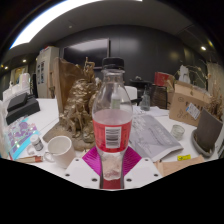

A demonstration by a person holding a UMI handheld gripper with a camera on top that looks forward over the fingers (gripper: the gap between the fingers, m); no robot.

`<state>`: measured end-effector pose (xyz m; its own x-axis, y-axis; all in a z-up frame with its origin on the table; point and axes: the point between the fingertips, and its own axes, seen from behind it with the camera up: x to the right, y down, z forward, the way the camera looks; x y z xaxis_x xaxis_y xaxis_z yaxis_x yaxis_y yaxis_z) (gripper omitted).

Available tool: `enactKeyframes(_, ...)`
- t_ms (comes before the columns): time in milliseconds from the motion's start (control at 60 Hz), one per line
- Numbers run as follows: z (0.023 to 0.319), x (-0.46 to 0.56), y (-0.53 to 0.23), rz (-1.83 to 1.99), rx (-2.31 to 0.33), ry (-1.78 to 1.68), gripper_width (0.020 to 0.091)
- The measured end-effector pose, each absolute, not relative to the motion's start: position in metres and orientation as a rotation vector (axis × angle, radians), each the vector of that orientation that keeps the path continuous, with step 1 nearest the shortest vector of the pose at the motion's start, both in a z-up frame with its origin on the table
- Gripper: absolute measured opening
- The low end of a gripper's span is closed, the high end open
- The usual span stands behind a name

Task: Pour water

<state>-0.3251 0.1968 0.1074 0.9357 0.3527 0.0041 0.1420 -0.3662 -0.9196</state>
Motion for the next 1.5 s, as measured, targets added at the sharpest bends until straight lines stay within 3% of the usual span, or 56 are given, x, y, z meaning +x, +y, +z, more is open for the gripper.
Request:
enactKeyframes(200, 0.071, -0.317, 0.194, 0.275, -1.979, -0.301, 0.0224)
enactKeyframes(333, 0.061, -0.316, 0.186, 0.272, -1.966, -0.299, 0.0270)
enactKeyframes(517, 0.059, -0.311, 0.175, 0.287, -1.997, -0.269, 0.0471)
enactKeyframes(617, 0.059, -0.311, 0.163, 0.319, -2.050, -0.252, 0.0858)
enactKeyframes(817, 0.096, -0.293, 0.111, 0.240, -2.127, -0.223, 0.0855)
enactKeyframes(1217, 0.196, -0.318, -0.096, 0.192, -2.229, -0.207, 0.0857)
enactKeyframes(1500, 0.216, -0.329, -0.147, 0.130, -2.215, -0.200, 0.0856)
